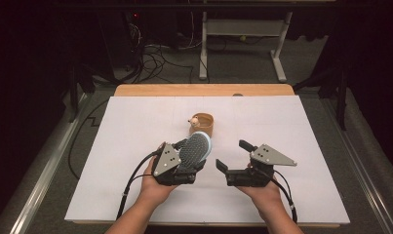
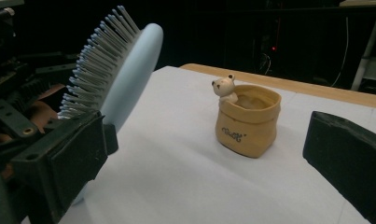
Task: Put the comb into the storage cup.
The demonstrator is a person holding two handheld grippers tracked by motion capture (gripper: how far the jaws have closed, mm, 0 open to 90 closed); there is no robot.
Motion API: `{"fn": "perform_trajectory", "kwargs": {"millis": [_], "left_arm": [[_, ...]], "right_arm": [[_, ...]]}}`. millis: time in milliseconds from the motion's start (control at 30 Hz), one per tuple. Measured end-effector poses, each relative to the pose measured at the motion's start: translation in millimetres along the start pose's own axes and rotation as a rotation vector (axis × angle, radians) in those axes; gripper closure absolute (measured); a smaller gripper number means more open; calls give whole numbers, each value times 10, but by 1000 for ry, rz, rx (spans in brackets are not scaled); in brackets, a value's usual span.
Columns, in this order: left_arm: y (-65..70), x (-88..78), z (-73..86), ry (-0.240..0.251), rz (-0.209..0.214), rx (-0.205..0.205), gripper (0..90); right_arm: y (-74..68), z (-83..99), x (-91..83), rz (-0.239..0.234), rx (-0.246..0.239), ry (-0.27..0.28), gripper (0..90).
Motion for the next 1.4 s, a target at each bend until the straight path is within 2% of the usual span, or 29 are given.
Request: {"fn": "perform_trajectory", "kwargs": {"millis": [267,500,600,867,1033,1167,1400], "left_arm": [[42,9,7,2,0,6,208],[99,14,32,-6,9,20,208],[107,24,55,-9,6,14,208],[133,49,73,-20,3,42,208],[144,75,56,-25,3,49,208],[193,84,52,-22,14,56,208],[178,110,58,-19,10,53,208]], "right_arm": [[-108,-121,1,-39,3,26,0],[-141,-169,-23,-46,3,41,0],[-165,-180,-16,-49,0,37,0],[-220,-244,-12,-62,4,48,5],[-278,-286,19,-72,-3,47,13],[-302,-313,53,-90,10,61,44],[-302,-286,155,-102,24,46,89]]}}
Point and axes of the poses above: each handheld gripper's, and its own axes: x roughly forward along the jaws, z roughly out of its underside, y roughly to its right, the point moved 7 cm from there along x, roughly forward along the jaws, and after that the axes turned 1 degree about x, right-handed, at the moved point
